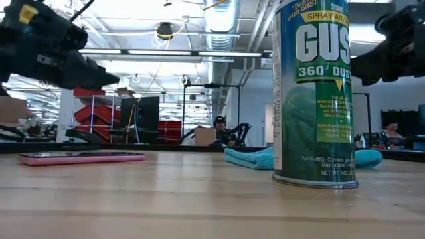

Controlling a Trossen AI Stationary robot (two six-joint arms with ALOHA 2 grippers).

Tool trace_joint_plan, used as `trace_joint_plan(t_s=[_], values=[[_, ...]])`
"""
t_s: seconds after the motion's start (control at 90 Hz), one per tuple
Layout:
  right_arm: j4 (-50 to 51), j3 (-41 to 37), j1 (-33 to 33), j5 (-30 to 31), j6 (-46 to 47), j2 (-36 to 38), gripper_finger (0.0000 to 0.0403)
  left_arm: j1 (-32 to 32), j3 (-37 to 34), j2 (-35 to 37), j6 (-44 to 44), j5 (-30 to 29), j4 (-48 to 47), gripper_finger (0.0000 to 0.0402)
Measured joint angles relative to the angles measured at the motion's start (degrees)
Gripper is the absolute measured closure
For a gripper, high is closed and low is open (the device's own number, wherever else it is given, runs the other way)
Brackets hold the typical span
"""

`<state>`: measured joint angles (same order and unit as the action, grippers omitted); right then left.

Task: Apply microfiber cloth
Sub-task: Return to Home Position

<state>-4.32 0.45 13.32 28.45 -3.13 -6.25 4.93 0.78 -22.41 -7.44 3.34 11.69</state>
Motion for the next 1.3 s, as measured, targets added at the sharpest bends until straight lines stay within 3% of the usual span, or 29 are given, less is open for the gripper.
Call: trace_joint_plan(t_s=[0.267, 0.456, 0.656, 1.078, 1.3], values=[[-0.2, 0.0, -1.5, 0.0, 1.7, -1.7, 0.0403, 0.0, -0.2, 2.5, -4.3, 5.4, 4.5, 0.0401], [-0.3, -0.1, -1.4, 0.0, 1.6, -1.6, 0.0403, -0.1, -0.2, 9.7, -3.2, 8.0, -1.6, 0.0402], [-0.4, -0.1, -1.4, 0.0, 1.7, -1.6, 0.0403, -0.1, 1.3, 22.5, -3.4, 7.4, -12.4, 0.0401], [-0.2, -0.1, -1.4, -0.1, 1.8, -1.6, 0.0403, -1.1, 1.9, 22.2, -3.2, 7.1, -15.8, 0.0401], [-0.1, -0.1, -1.4, -0.1, 4.4, -1.6, 0.0403, -1.1, -0.4, 22.3, -2.0, 4.0, -4.6, 0.0401]])
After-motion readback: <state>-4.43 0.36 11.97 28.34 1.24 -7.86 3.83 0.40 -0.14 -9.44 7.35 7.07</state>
